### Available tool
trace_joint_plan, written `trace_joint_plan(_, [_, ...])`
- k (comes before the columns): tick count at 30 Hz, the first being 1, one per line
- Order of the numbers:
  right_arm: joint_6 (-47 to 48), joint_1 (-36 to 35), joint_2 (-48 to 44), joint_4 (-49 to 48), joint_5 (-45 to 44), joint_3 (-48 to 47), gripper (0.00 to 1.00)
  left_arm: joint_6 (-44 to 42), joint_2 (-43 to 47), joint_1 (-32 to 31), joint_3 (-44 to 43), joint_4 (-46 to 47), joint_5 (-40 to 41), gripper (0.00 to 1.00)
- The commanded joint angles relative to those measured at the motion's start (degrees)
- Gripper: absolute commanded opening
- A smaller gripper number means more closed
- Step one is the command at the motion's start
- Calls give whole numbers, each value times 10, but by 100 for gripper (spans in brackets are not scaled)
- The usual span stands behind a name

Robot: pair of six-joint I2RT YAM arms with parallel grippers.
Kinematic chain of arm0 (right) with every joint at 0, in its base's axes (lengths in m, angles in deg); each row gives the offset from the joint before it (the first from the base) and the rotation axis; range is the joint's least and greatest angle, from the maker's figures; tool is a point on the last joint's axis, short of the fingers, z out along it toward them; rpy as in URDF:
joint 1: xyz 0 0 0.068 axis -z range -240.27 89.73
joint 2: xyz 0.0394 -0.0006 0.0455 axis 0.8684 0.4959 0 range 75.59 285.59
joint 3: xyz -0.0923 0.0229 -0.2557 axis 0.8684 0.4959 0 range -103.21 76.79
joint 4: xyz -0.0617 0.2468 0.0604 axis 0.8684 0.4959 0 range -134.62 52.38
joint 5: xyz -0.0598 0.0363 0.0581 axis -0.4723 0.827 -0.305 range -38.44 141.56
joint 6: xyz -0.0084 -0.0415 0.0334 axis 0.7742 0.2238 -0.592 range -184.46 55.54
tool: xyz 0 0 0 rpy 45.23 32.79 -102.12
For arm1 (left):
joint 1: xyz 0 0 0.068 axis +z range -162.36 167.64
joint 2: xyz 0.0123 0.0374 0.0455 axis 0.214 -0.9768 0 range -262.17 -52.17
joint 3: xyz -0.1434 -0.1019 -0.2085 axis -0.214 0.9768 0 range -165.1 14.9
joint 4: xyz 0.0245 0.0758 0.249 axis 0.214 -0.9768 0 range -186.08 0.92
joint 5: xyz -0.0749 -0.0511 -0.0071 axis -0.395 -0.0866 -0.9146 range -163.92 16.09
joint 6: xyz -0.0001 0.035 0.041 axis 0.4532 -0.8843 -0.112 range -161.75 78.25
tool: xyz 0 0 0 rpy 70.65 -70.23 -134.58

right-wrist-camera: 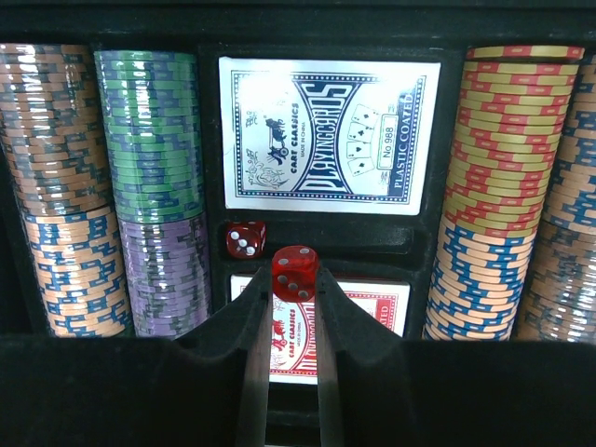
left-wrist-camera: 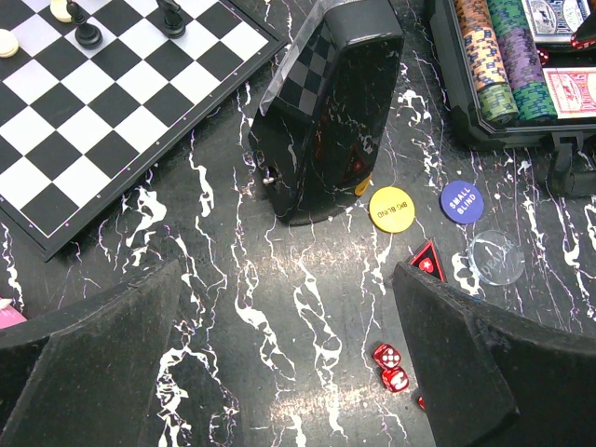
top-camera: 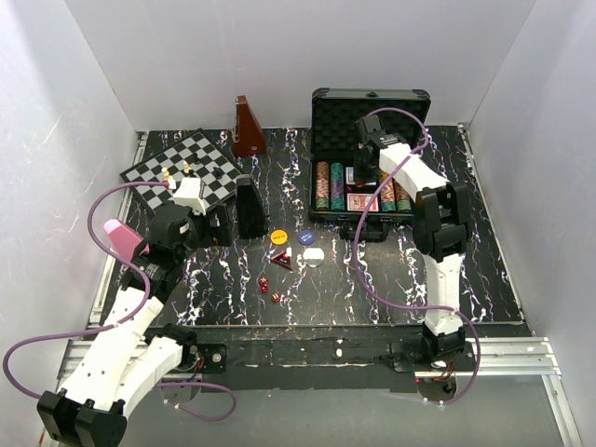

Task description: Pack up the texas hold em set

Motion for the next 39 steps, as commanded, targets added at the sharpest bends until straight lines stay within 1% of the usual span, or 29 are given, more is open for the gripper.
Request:
trace_joint_plan(1, [19,3,6,-13,2,-12,1,-3,0,-1,-8,8,0,98])
trace_joint_plan(13, [38,3,32,-20,17,-16,1,-4,2,-1,-8,8,2,98])
trace_joint_plan(39, [20,3,46,-25,53,-18,1,-5,2,-1,-7,8,2,98])
